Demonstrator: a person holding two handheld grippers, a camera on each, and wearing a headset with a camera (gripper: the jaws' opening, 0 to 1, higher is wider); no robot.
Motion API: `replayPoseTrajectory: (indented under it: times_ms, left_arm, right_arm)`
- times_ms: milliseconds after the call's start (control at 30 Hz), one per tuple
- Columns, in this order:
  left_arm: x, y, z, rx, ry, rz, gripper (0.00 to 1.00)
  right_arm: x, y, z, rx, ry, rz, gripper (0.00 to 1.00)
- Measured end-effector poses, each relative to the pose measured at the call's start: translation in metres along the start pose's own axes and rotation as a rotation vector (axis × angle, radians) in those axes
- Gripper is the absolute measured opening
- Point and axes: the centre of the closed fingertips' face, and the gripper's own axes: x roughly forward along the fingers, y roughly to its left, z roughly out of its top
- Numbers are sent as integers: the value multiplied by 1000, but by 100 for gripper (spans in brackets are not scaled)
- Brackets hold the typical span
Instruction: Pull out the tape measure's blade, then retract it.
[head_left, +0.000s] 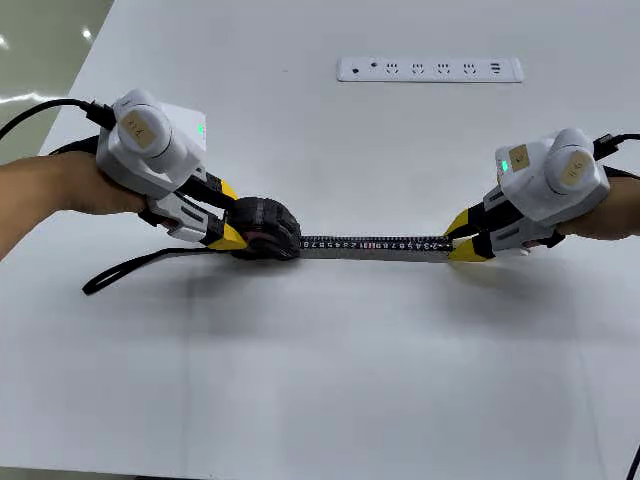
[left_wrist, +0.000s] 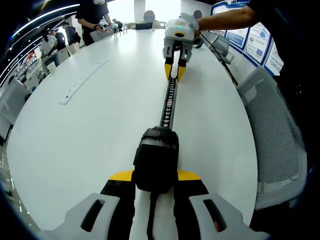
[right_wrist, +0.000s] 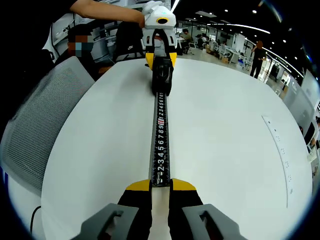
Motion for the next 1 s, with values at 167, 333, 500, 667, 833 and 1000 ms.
replayPoseTrajectory:
  times_ms: [167, 333, 500, 667, 833, 1000]
  left_arm:
    - [0, 0, 0, -1, 1, -1, 23]
    - [0, 0, 0, -1, 2, -3, 23]
    - [0, -1, 0, 0, 3, -4, 23]
    - [0, -1, 0, 1, 6, -6, 23]
    - [0, 0, 0, 0, 8, -8, 23]
    - [0, 0, 0, 0, 10, -10, 23]
  right_arm:
    - [-5, 0, -6, 8, 7, -5, 7]
    - [-7, 0, -11, 14, 13, -7, 7]
    - [-10, 0, -15, 19, 18, -8, 7]
    - [-14, 0, -20, 21, 28, -10, 7]
    - [-19, 0, -26, 28, 35, -16, 7]
    - [-23, 0, -31, 37, 43, -19, 7]
